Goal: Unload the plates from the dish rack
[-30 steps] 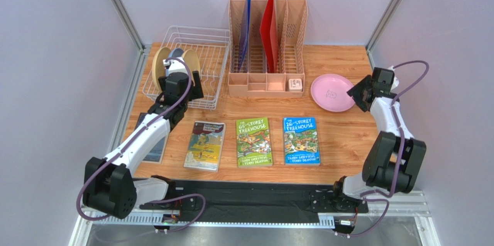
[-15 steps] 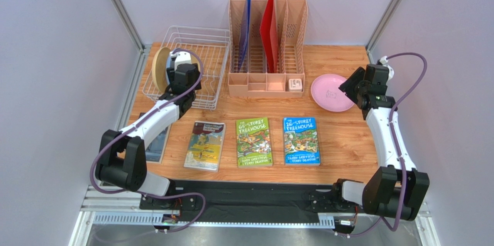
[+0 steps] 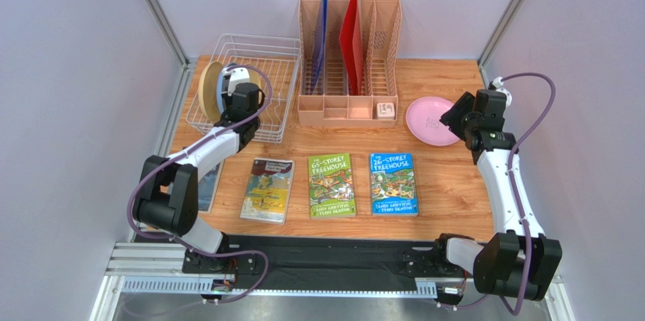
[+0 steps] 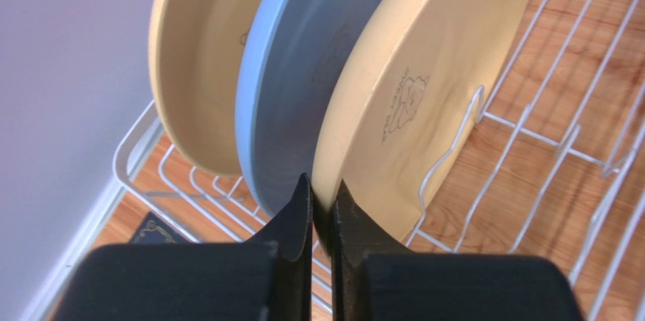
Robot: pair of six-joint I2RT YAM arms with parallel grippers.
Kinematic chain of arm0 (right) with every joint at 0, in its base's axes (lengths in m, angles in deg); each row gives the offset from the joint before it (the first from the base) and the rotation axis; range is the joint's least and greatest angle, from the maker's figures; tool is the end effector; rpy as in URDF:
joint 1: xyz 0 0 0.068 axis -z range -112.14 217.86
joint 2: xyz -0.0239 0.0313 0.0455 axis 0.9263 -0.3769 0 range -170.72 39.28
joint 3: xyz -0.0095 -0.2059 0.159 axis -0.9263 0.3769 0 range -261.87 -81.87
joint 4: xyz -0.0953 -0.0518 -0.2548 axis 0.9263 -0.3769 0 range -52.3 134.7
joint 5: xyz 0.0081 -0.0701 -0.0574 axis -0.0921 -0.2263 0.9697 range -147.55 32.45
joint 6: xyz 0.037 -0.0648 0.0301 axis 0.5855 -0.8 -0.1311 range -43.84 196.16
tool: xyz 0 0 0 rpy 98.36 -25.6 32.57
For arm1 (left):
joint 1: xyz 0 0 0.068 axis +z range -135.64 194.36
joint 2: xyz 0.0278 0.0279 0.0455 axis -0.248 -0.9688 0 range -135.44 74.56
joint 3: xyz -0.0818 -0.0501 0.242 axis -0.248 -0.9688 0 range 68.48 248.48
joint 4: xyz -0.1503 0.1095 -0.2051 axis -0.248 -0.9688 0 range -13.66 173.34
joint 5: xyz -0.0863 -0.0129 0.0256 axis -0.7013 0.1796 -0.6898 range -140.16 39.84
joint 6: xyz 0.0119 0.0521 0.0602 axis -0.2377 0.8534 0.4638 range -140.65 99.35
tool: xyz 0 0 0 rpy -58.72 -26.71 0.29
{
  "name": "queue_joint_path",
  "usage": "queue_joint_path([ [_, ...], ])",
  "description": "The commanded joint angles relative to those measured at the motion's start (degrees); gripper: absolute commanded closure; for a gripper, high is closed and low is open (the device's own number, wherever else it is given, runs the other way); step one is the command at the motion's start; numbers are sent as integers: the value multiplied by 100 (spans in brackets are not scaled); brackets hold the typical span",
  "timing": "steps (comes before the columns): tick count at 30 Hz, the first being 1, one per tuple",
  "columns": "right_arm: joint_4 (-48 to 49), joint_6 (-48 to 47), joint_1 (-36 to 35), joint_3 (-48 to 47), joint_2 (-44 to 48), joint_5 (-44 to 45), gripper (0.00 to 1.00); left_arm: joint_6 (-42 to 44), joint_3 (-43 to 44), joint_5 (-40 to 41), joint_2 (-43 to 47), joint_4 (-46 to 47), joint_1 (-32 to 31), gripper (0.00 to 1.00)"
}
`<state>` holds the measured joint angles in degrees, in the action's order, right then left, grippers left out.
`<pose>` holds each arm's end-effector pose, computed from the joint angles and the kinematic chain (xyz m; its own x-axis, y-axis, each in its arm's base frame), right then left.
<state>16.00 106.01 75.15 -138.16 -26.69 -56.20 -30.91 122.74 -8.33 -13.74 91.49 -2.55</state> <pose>0.2956 -0.0395 0.2689 -0.4621 0.5607 -0.6871 0.4325 0.8189 0.3774 0.3732 -0.0649 0.2130 -0.3475 -0.0331 -0.9371 -0.4260 0.8958 0.1263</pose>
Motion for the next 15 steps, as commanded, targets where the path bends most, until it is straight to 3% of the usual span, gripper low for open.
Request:
queue_joint_path([
  [1,85,-128,-26,48,6,-47,45,120,-170,194,198,653,-14,100],
  [5,85,-146,-52,75,58,-29,45,462,-425,501,260,1380,-137,100],
  [7,58,-154,-70,66,102,23,45,770,-522,1019,164,1750,-339,100],
  [11,50,-172,-96,92,164,94,44,2067,-478,2047,-232,3030,-708,100],
  [15,23,-190,-105,127,181,112,44,2651,-399,2602,-557,3703,-946,100],
])
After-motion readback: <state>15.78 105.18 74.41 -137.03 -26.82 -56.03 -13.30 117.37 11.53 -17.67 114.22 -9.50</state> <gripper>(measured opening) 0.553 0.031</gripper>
